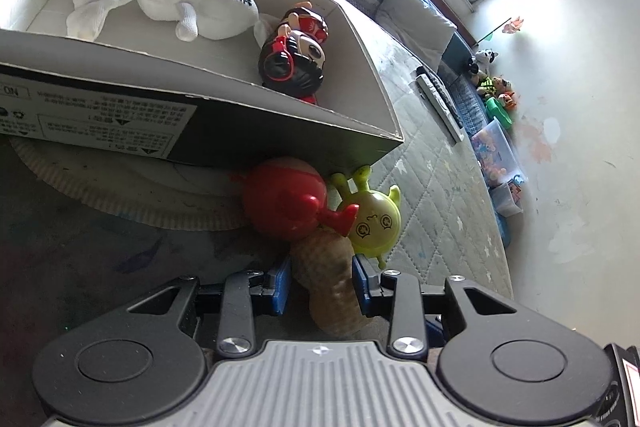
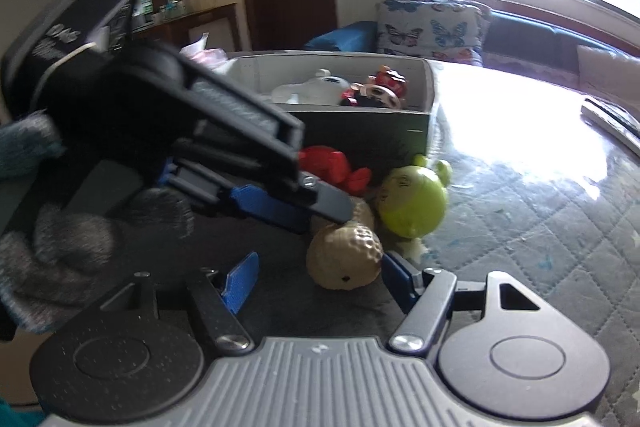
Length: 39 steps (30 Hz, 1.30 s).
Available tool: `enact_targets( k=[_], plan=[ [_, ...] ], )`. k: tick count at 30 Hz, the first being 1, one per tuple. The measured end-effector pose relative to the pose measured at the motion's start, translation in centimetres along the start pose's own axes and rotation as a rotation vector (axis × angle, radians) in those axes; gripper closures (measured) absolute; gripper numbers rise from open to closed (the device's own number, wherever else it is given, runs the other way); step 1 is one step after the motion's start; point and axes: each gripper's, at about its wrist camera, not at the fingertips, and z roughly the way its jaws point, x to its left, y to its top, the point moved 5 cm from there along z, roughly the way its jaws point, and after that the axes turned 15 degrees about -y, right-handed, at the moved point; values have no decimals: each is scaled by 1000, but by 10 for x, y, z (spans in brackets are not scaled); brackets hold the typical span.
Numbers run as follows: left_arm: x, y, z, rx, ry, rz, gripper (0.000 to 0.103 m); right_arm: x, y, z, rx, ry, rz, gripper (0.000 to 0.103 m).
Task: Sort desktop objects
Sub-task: 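Move the right gripper to the tan peanut toy and close on it, then carry the peanut toy into the shoebox and open the right gripper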
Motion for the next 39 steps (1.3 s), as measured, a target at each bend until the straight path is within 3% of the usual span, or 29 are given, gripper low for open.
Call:
enact_targets(
  k=[9,15,25,32,39],
  plan=[
    [5,4,7,-1,-13,-37,64,-2,4,12,12,-19,-13,44],
    [6,2,9,8,-19,-33,64,-2,2,17,33,-30,-27,57],
    [-13,-6,-9,-2,-34,9,64,2,2,-7,-4,-27,-30,58],
    [-40,18,-43,-96,-47,72,64,10,40,-23,-108,-22,-64,58],
    [-42,72,-63,-192,-30,96,64,22,99,0,-167,6,-102,58]
  ],
)
